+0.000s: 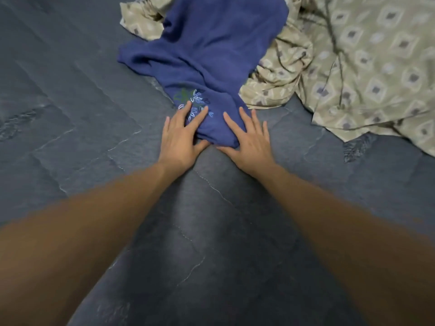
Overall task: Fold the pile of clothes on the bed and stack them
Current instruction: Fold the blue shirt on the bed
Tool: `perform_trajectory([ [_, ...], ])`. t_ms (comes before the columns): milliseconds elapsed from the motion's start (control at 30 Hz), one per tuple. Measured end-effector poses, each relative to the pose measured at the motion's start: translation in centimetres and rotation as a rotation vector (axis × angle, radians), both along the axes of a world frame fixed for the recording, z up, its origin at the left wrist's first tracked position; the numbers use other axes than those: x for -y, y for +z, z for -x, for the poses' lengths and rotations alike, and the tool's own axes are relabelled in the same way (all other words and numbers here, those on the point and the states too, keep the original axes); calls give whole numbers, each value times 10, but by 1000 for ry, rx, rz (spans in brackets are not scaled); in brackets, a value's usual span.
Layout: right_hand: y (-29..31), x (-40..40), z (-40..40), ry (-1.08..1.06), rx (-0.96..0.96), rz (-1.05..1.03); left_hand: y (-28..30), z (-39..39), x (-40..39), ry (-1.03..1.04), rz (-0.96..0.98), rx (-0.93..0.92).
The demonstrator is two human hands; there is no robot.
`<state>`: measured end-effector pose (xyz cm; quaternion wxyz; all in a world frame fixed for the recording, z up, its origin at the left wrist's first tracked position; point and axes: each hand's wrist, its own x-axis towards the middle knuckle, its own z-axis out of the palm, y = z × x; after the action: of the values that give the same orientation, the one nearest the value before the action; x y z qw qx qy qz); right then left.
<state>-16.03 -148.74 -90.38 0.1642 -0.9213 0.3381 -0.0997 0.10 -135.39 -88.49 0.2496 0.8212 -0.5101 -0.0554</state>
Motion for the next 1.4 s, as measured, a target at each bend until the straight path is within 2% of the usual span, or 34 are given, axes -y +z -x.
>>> perform_trajectory([
  [100, 2, 3, 2, 48, 33, 43, -12, 5, 4, 21, 28, 57],
  [300, 11, -27, 38, 154, 48, 25, -6, 44, -29, 9, 54, -56],
  [500, 18, -110, 112, 194, 32, 15, 14, 118, -130, -32, 9, -141],
  [900, 26, -335, 230, 169, 70, -105, 37, 218, -320, -66, -120, -207],
  [1067, 44, -414, 292, 265, 31, -75, 55, 276, -413, -51, -146, -302],
  [1200, 69, -445, 330, 308, -14, -63, 72, 309, -470, 8, -166, -399],
  [1400, 84, -445, 345, 254, 46, -145, 72, 325, -516, 179, -162, -375],
])
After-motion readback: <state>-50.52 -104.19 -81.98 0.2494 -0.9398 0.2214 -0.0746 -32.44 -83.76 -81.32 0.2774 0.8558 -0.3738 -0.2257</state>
